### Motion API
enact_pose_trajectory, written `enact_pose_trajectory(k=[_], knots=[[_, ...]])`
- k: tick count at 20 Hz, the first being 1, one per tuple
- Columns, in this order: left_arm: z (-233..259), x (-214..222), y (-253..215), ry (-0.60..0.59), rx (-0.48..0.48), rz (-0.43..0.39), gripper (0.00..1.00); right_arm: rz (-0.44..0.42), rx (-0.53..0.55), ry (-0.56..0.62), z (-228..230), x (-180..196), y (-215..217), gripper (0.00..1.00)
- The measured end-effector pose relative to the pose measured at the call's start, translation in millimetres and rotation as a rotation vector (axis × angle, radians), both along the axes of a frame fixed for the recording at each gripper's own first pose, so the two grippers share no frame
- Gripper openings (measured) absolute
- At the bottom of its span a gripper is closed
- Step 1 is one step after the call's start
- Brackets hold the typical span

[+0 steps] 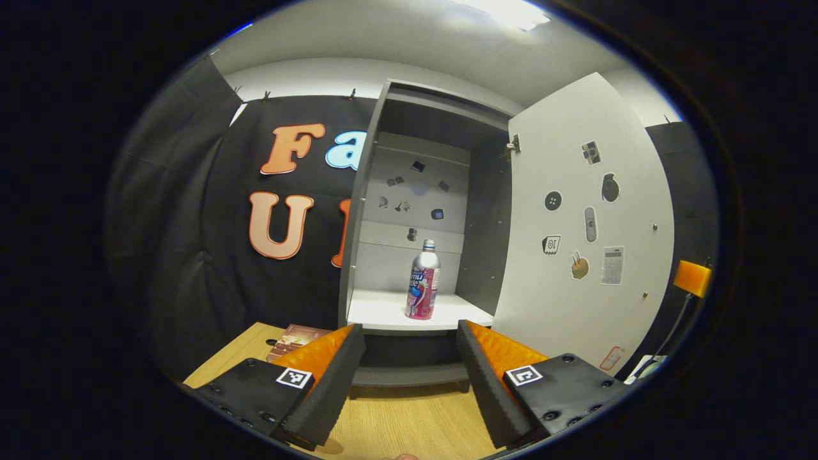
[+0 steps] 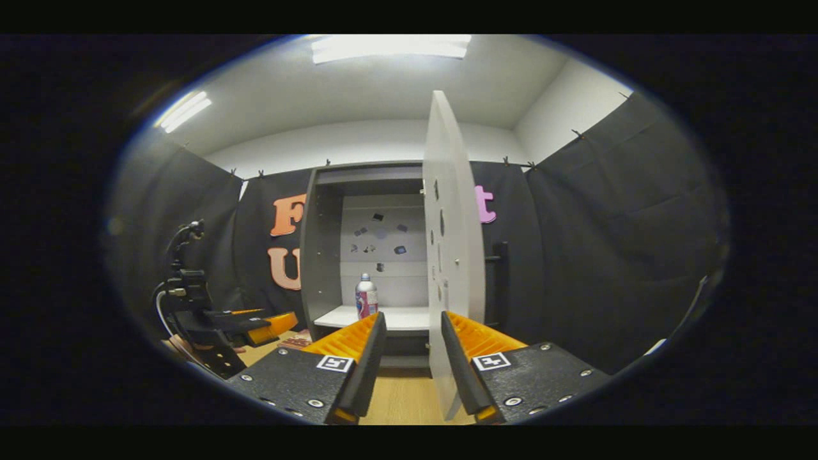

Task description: Open the cabinet door with the right hand, grasp the bottle in the cabinet with the left hand and place it on the coaster, then close the cabinet door with the right hand.

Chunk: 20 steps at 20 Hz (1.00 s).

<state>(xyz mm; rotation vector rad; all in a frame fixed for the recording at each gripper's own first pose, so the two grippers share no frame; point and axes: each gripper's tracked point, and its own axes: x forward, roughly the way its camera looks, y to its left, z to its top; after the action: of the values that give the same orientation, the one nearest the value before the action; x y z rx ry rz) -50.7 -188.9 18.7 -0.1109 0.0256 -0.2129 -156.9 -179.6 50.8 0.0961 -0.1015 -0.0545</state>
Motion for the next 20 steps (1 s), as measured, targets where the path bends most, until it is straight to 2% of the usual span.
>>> enact_pose_trajectory(k=[2,4,6,9,10,14,20], knots=[[-1.8,29.0,-4.6,-0.018,0.009,-0.028,0.94,-0.023,-0.031,-0.01,-3.0,18.2,17.2,0.65],[-7.6,62.0,-17.0,-0.025,0.011,-0.081,0.95,-0.05,-0.069,-0.034,0.4,35.8,37.5,0.83],[-16.4,94.9,-27.8,-0.016,0.022,-0.13,0.94,-0.096,-0.091,-0.038,-1.0,65.9,49.0,0.86],[-28.3,152.3,-43.4,-0.006,0.011,-0.203,0.95,-0.141,-0.092,-0.022,-8.1,106.3,63.0,0.97],[-33.6,169.3,-48.3,0.003,0.012,-0.225,0.95,-0.159,-0.101,-0.009,-11.8,118.6,65.0,0.94],[-48.1,225.0,-68.5,0.011,0.013,-0.292,0.95,-0.216,-0.137,0.066,-30.9,148.2,72.4,0.95],[-63.5,284.0,-90.1,-0.008,0.044,-0.317,0.94,-0.256,-0.117,0.165,-60.5,182.1,79.3,0.95]])
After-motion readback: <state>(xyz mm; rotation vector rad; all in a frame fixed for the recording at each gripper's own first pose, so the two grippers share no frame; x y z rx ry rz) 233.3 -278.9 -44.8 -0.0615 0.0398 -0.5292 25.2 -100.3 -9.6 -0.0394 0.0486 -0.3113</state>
